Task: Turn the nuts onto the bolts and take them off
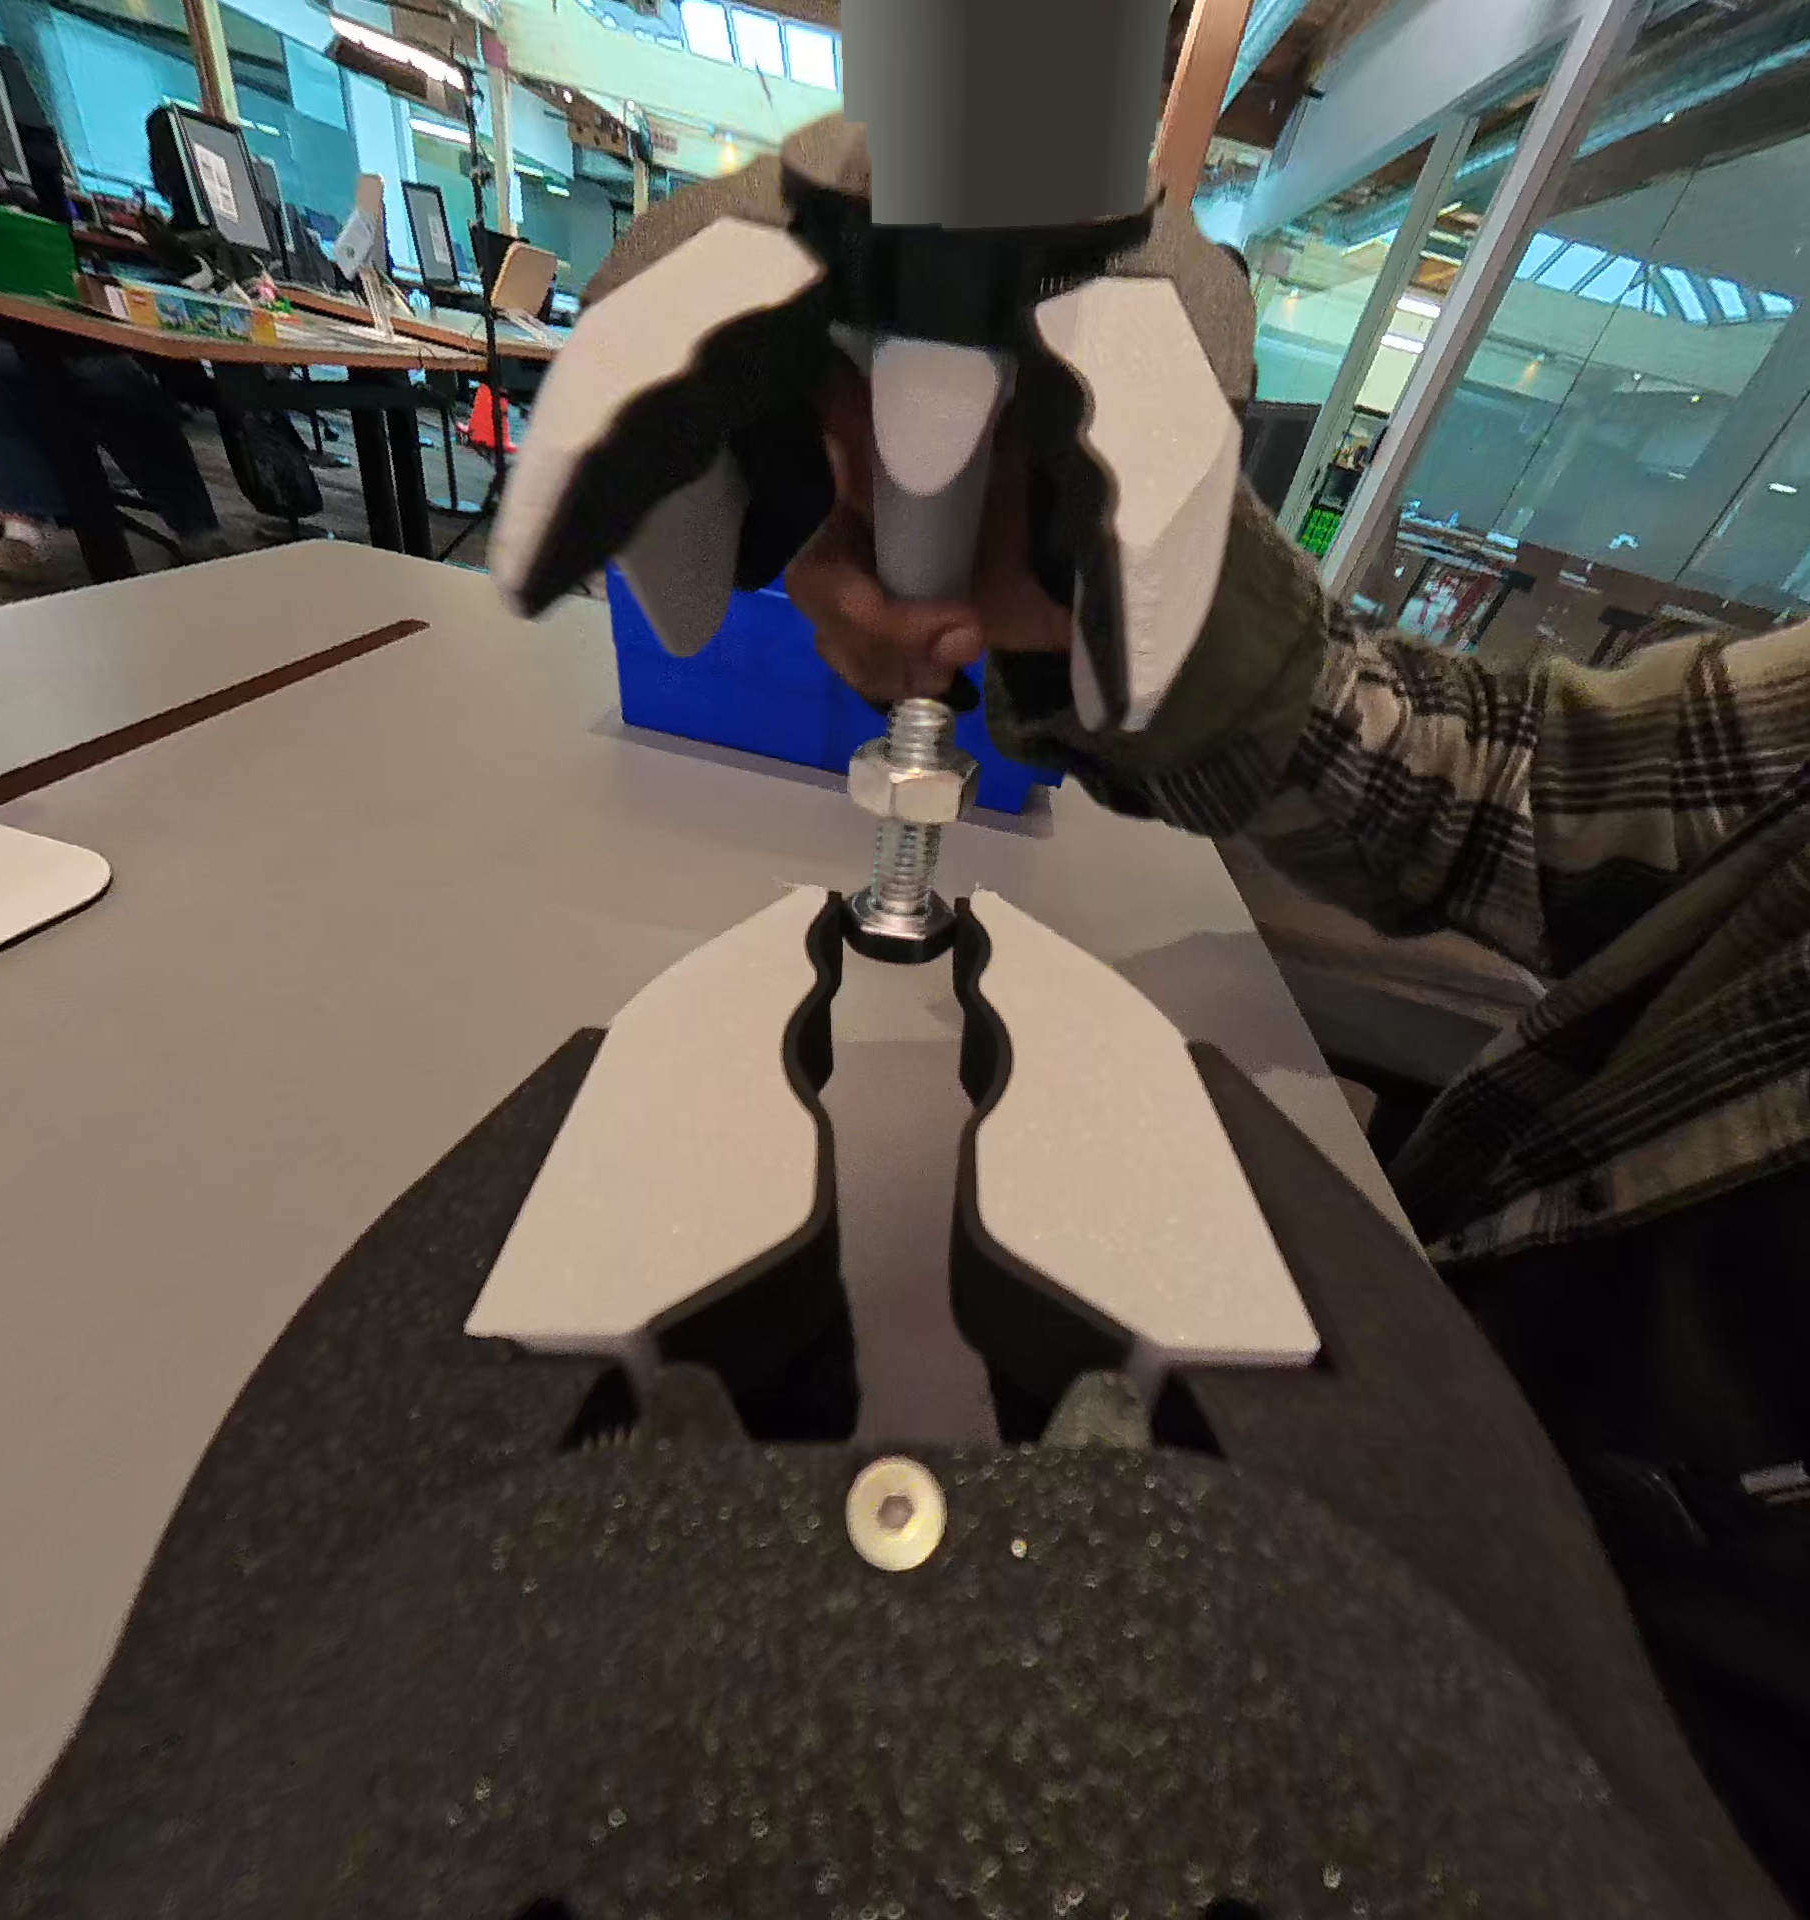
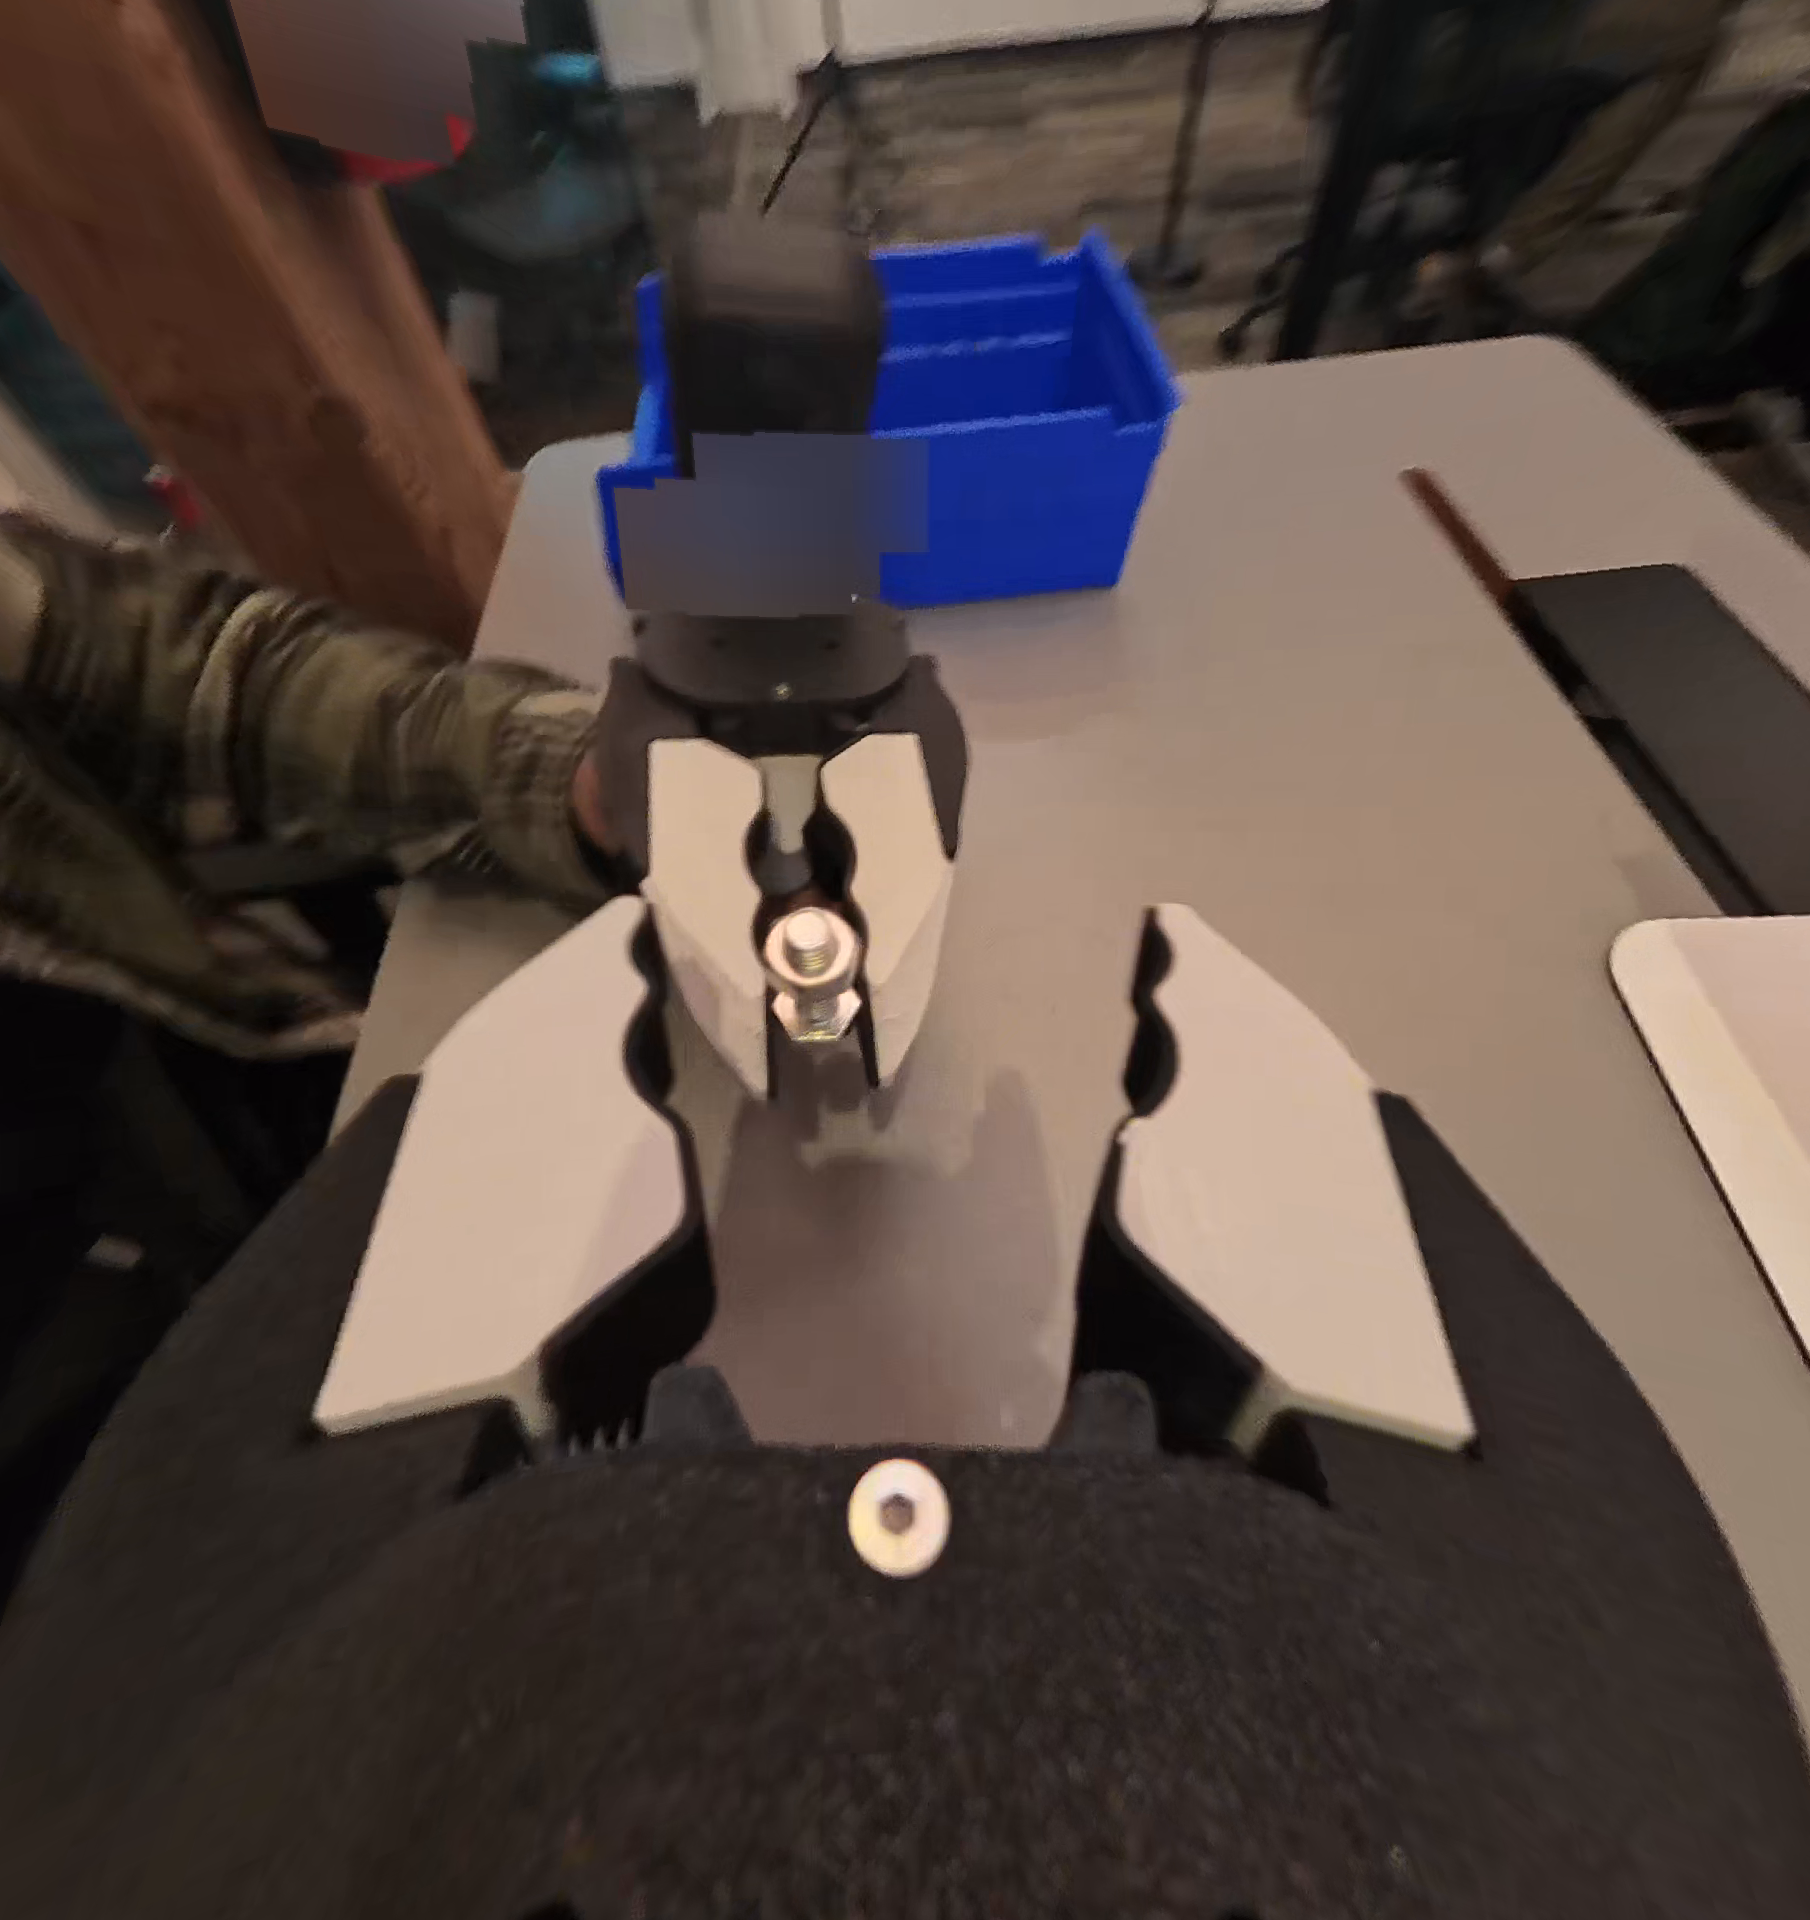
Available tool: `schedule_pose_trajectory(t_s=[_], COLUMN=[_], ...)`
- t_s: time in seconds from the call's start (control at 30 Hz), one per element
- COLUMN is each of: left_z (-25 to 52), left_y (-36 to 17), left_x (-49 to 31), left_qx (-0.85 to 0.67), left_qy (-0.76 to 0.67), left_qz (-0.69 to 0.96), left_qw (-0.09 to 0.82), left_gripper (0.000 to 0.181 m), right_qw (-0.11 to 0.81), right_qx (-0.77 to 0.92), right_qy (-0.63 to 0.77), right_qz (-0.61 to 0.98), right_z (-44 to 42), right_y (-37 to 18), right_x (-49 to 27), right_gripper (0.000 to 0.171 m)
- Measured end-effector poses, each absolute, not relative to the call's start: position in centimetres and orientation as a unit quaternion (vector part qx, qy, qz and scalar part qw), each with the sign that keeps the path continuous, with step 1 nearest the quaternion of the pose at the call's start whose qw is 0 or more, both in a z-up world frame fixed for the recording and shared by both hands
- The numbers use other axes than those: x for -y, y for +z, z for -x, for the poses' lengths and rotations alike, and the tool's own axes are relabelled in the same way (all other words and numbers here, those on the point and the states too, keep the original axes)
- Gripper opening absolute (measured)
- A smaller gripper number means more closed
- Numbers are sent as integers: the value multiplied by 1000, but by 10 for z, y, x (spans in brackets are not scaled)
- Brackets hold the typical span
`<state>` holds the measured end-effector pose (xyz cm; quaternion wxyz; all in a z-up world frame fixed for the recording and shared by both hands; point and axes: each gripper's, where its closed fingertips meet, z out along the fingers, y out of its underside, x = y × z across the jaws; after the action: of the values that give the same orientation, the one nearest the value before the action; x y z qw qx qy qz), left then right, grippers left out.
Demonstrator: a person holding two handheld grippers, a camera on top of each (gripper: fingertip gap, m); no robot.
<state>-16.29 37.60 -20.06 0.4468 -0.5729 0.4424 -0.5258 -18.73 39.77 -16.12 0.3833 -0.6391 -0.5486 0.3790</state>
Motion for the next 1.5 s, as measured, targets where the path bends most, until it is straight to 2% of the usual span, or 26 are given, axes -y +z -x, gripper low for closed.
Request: schedule_pose_trajectory(t_s=[0.13, 0.17, 0.23, 0.37, 0.47, 0.53, 0.57, 0.6, 0.73, 0.83, 0.87, 0.9, 0.93, 1.07, 1.2, 1.23, 1.3, 1.5], left_z=[163, 164, 167, 169, 166, 166, 166, 167, 166, 164, 164, 165, 167, 170, 166, 166, 169, 169], left_y=[-194, -193, -189, -186, -184, -185, -186, -188, -194, -194, -195, -197, -197, -197, -198, -198, -198, -195], left_x=[-372, -371, -369, -370, -369, -368, -367, -367, -371, -370, -370, -371, -371, -374, -371, -370, -372, -371], left_qx=[-433, -430, -427, -412, -405, -406, -408, -409, -407, -411, -412, -411, -411, -408, -414, -414, -410, -409], left_qy=[-543, -544, -550, -568, -579, -577, -575, -573, -568, -567, -563, -556, -557, -557, -555, -553, -551, -558], left_qz=[552, 548, 538, 531, 526, 527, 528, 529, 541, 540, 542, 548, 547, 548, 548, 548, 550, 544], left_qw=[462, 467, 475, 475, 474, 474, 474, 473, 467, 466, 468, 470, 471, 472, 470, 471, 475, 475], left_gripper=[20, 20, 20, 20, 20, 20, 20, 20, 20, 20, 20, 20, 20, 20, 20, 20, 20, 20], right_qw=[448, 463, 498, 515, 497, 514, 528, 537, 519, 502, 507, 514, 525, 528, 508, 515, 516, 519], right_qx=[484, 469, 431, 390, 416, 389, 366, 346, 348, 382, 377, 364, 350, 342, 375, 373, 364, 381], right_qy=[349, 342, 319, 404, 396, 360, 350, 357, 430, 398, 376, 365, 361, 400, 394, 378, 371, 399], right_qz=[665, 670, 682, 648, 650, 675, 682, 682, 651, 666, 678, 686, 686, 666, 667, 673, 681, 653], right_z=[182, 175, 152, 158, 181, 166, 152, 141, 160, 178, 172, 161, 150, 153, 179, 175, 162, 175], right_y=[-167, -166, -161, -140, -157, -165, -165, -162, -154, -173, -178, -179, -176, -164, -175, -177, -177, -165], right_x=[-416, -422, -437, -425, -413, -430, -439, -443, -422, -418, -425, -431, -436, -426, -418, -423, -428, -413], right_gripper=[101, 110, 107, 109, 117, 118, 109, 108, 112, 114, 121, 118, 107, 109, 112, 118, 112, 112])
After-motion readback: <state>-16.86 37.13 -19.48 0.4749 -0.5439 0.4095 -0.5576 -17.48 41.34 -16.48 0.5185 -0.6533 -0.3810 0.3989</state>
